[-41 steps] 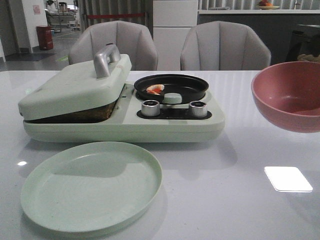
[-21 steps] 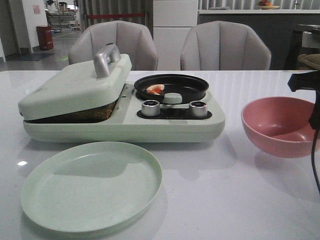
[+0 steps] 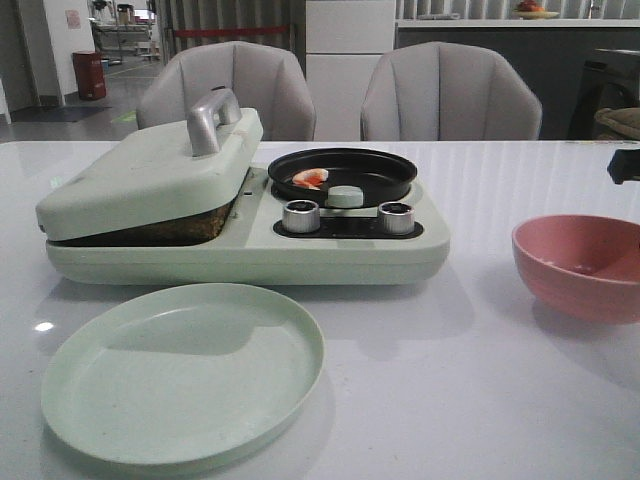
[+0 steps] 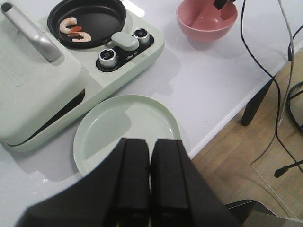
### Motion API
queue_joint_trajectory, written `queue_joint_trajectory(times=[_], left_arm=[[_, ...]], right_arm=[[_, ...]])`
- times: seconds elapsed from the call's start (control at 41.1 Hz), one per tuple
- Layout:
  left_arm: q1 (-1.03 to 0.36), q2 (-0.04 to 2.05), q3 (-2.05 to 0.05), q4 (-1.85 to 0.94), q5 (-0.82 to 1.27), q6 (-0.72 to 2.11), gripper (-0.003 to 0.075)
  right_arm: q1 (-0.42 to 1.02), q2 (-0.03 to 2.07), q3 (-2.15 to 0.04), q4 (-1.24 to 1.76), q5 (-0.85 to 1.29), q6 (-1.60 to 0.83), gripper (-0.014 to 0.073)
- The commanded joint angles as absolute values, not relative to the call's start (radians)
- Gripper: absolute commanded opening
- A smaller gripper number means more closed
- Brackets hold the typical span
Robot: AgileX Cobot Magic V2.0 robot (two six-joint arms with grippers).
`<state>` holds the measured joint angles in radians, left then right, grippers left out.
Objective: Make breakfast with bread and shrimp
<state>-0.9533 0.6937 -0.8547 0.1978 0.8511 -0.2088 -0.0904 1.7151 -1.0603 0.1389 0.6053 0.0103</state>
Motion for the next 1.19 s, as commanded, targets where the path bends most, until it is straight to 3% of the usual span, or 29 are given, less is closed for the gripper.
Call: queue_joint_trajectory(times=[0.0, 0.267, 0.681, 0.875, 1.167], left_arm=[[-0.961, 0.696, -0.882, 0.200, 0.789, -0.217, 0.0123], [-0.961, 0.696, -0.882, 0.200, 0.789, -0.217, 0.0123], [-0.961, 0.696, -0.882, 0.199, 0.789, -0.217, 0.0123], [-0.961, 0.696, -0.882, 0.203, 0.789, -0.217, 0.0123], [-0.961, 0.696, -0.882, 0.251, 0.789, -0.217, 0.0123]], right_arm=[[-0.098, 1.672, -1.092, 0.138, 0.586, 0.000, 0.0426], [-0.067, 1.519, -1.092, 0.138, 0.591, -0.106, 0.0421], [0.176, 1.092, -1.051, 0.034, 0.781, -0.135, 0.0403], [0.179, 0.895, -0.981, 0.033, 0.870, -0.094, 0.0336], [0.179, 0.577, -0.870, 0.033, 0.949, -0.053, 0.0336]])
